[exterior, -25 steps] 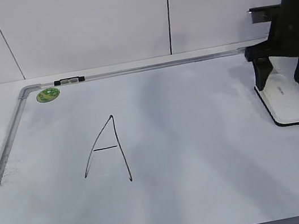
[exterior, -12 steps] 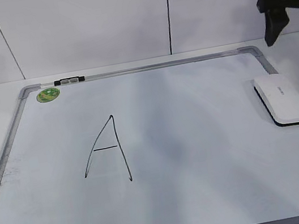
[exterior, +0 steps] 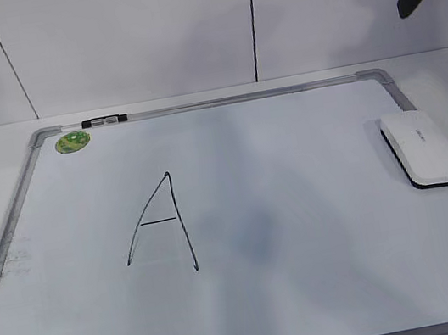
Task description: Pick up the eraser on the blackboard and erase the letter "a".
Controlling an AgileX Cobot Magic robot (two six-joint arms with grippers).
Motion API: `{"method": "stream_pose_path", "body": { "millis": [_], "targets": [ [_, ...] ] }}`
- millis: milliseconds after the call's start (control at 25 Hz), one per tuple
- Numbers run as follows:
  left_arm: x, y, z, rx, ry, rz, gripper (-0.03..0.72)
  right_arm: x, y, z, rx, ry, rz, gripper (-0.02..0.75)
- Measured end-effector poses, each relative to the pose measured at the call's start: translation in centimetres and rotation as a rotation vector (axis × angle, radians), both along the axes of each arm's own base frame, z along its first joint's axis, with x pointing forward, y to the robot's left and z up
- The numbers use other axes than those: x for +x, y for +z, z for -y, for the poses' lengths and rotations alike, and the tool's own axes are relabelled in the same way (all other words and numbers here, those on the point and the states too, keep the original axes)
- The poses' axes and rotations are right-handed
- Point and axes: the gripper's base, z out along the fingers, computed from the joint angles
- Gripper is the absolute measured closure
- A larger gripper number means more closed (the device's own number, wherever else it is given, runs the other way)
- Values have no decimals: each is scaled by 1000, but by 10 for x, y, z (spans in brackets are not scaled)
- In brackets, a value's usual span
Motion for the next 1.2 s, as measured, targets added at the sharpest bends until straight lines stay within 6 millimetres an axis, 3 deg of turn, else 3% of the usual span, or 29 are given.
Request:
{"method": "stream_pose_path", "body": {
  "millis": [160, 320, 480, 800, 1200],
  "targets": [
    [-27, 26, 1, 9, 1, 99, 370, -16, 22, -8, 37, 45, 59, 175],
    [-62, 53, 2, 14, 0, 214, 393, -47, 51, -10, 38, 67, 144, 176],
    [-93, 71, 4, 12, 4, 299, 415, -82, 60, -7, 33, 71, 173, 176],
    [-143, 92, 17, -7, -77, 428, 422, -155, 49, 1, -5, 65, 177, 176],
    [-226, 111, 16, -28, -166, 643, 443, -212, 11, 4, 10, 70, 134, 176]
  ]
}}
